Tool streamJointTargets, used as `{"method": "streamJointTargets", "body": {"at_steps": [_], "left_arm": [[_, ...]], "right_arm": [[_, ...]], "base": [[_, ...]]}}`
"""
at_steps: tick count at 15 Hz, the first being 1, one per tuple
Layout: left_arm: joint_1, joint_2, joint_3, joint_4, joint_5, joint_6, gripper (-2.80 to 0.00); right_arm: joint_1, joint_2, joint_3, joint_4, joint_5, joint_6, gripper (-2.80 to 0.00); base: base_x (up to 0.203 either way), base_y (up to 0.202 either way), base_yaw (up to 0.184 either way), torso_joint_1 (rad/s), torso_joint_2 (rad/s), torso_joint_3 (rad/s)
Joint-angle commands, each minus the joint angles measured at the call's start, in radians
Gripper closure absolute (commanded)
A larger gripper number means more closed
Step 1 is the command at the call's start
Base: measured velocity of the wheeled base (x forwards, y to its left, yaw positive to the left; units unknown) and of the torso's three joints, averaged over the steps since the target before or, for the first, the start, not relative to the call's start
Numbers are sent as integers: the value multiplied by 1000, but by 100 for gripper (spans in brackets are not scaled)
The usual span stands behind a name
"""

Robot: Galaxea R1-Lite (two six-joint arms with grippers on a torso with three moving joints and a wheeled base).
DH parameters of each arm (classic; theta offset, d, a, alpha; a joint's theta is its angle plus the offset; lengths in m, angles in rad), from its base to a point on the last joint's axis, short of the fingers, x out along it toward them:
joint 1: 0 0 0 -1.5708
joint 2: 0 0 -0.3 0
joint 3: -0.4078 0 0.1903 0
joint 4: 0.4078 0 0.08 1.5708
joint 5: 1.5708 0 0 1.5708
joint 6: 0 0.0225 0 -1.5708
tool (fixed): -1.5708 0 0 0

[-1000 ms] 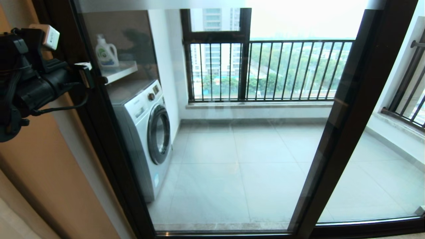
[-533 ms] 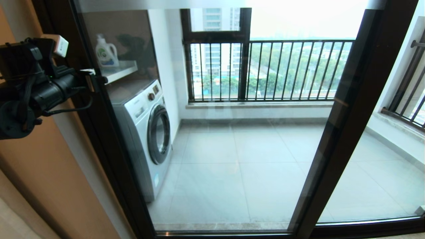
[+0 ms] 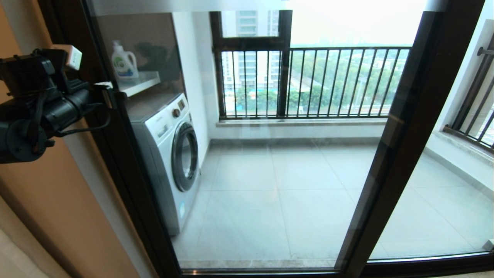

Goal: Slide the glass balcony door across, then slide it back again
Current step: Open the slid door

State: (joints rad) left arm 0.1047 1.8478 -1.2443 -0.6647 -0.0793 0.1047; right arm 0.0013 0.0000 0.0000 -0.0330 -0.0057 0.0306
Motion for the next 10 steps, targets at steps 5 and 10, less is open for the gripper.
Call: {"method": "streamJointTargets", "body": {"at_steps": [5,10], "left_arm": [[5,18,37,4,1,1,0],[13,14,95,4,1,3,0]], "right_arm": [[0,0,12,-1,0,0,0],[0,0,12,-1,0,0,0]], "base": [[0,0,0,0,0,0],[0,0,0,0,0,0]]}}
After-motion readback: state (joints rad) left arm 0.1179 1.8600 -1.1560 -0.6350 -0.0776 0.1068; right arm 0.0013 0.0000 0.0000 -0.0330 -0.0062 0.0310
